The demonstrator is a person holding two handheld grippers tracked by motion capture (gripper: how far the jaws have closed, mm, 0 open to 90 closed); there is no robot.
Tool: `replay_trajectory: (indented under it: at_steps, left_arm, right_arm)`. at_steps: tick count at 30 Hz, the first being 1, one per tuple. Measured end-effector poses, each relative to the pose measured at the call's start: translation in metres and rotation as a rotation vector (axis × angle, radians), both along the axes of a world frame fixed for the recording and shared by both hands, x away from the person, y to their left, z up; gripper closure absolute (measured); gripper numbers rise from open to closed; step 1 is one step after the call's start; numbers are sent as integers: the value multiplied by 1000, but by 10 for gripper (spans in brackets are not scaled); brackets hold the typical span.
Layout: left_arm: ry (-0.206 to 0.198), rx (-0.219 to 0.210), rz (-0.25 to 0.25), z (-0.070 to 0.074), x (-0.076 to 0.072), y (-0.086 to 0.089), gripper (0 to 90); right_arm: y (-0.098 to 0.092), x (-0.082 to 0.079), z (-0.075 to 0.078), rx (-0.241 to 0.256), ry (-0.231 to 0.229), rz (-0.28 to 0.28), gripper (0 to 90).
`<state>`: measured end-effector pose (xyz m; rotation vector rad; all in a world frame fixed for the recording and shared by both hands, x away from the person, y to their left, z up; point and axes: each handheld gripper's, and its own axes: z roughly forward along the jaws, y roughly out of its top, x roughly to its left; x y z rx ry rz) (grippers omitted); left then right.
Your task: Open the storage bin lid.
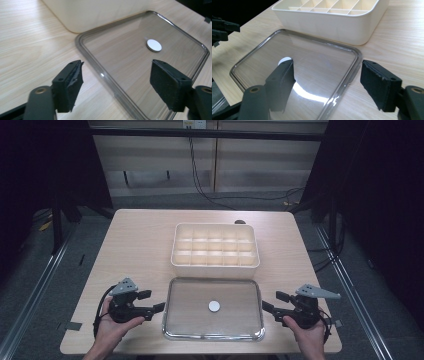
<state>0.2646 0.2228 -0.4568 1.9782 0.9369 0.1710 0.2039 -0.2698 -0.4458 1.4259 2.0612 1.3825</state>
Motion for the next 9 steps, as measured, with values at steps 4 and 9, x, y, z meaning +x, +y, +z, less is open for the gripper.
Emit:
replay_trajectory:
  at_steps: [4,9]
  left_arm:
    - [1,21,9,-5,-3,11,251]
    - [5,-30,69,-8,0,24,234]
  right_arm:
    - [-7,-4,4,-1,-26,-24,253]
    - [-19,-6,2,-26,-50,-55,234]
